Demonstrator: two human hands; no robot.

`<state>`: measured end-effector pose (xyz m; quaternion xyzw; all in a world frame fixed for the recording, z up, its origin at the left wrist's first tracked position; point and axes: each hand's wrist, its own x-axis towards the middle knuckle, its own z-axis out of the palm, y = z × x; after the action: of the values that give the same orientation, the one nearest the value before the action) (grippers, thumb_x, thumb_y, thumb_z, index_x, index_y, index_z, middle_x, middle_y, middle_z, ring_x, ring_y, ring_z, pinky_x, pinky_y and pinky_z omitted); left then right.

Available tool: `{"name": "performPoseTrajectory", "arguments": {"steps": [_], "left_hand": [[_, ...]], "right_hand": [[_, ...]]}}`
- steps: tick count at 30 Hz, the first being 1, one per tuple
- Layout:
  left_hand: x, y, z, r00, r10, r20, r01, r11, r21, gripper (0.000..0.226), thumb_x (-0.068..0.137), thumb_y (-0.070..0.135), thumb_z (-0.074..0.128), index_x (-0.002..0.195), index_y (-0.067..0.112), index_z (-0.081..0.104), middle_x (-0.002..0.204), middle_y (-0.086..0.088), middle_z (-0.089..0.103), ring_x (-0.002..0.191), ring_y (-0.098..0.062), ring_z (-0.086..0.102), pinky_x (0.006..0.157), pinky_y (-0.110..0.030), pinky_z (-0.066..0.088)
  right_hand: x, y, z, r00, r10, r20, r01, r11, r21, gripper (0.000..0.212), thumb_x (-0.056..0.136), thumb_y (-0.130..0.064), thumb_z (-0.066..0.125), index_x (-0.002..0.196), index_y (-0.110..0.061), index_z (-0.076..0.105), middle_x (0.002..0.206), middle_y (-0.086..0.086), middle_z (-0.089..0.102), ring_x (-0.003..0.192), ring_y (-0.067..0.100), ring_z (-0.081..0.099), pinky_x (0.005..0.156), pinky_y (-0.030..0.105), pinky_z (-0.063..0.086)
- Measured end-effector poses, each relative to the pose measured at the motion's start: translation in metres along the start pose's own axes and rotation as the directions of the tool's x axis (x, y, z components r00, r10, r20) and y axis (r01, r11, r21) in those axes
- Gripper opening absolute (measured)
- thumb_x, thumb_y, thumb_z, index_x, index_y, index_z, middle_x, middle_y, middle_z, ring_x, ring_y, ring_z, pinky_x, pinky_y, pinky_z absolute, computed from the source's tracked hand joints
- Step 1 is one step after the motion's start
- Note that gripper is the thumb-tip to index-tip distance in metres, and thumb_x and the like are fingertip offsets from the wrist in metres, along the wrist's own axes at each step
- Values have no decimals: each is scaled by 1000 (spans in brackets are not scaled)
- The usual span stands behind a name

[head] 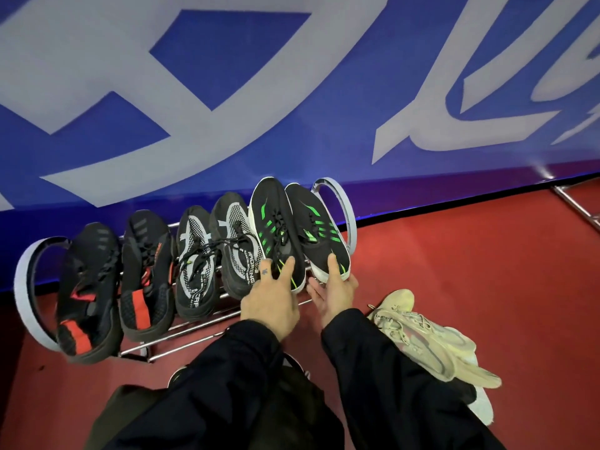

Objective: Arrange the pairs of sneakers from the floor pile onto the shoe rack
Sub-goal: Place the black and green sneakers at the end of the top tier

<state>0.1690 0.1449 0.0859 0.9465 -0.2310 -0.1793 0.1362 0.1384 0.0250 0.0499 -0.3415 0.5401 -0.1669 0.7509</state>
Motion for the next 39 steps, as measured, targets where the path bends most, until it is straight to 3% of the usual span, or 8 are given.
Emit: {"name": "performPoseTrajectory", "arguments": {"steps": [6,16,24,27,31,33,36,39], "left_hand": [[17,3,12,994,-4,109,-25,964,266,92,94,16,55,159,37,-6,165,-14,-28,122,-29,59,90,-41,52],[48,22,-2,949,289,124,-310,789,531,49,103,24,40,147,4,34,156,-23,33,106,-31,70,74,-37,45],[45,-3,21,979,152,139,-189,932,309,81,96,34,52,161,22,5,171,-8,3,114,-39,64,90,-46,52],[36,4,14,980,121,157,-159,953,258,84,95,34,53,161,27,2,171,-9,-5,117,-40,62,91,-47,49],[12,3,-10,973,194,-124,-155,950,270,61,90,39,48,148,24,35,152,-10,40,110,-34,62,86,-45,49],[8,-11,-14,948,166,-272,-58,930,363,59,84,43,48,138,17,47,143,-11,49,118,-34,53,92,-47,43],[11,-51,-3,991,-100,-85,118,959,256,91,88,50,56,159,12,14,169,-15,10,152,-43,15,117,-52,26],[11,-71,9,999,-44,-15,46,953,299,87,95,29,53,161,12,-1,170,-15,-2,155,-42,6,125,-48,21]], "right_hand": [[2,-15,0,998,-35,58,36,999,-17,19,103,-22,55,117,-9,54,108,16,69,76,28,77,63,33,63],[11,1,-2,999,-32,-24,34,996,77,35,105,-28,53,132,-10,41,110,16,69,77,25,76,69,34,60],[22,5,-20,995,-1,97,22,976,-215,36,101,-45,55,124,-21,42,116,7,68,100,25,73,92,42,57],[18,6,-27,994,55,94,-32,974,-225,46,96,-58,55,126,-24,48,116,9,68,99,26,73,86,41,60],[4,9,-32,983,-123,-137,92,972,-217,27,95,-46,53,103,-20,51,104,13,65,86,25,61,79,40,48],[-4,11,-31,979,-177,-96,147,953,-264,23,88,-43,53,99,-22,50,99,11,60,83,23,54,77,38,42],[-19,11,-27,991,-127,30,130,960,-247,17,97,-27,52,110,-16,49,79,6,56,58,15,46,53,28,37],[-23,13,-28,982,-177,64,188,936,-297,25,90,-26,56,109,-9,54,76,5,54,60,19,48,48,23,35]]}}
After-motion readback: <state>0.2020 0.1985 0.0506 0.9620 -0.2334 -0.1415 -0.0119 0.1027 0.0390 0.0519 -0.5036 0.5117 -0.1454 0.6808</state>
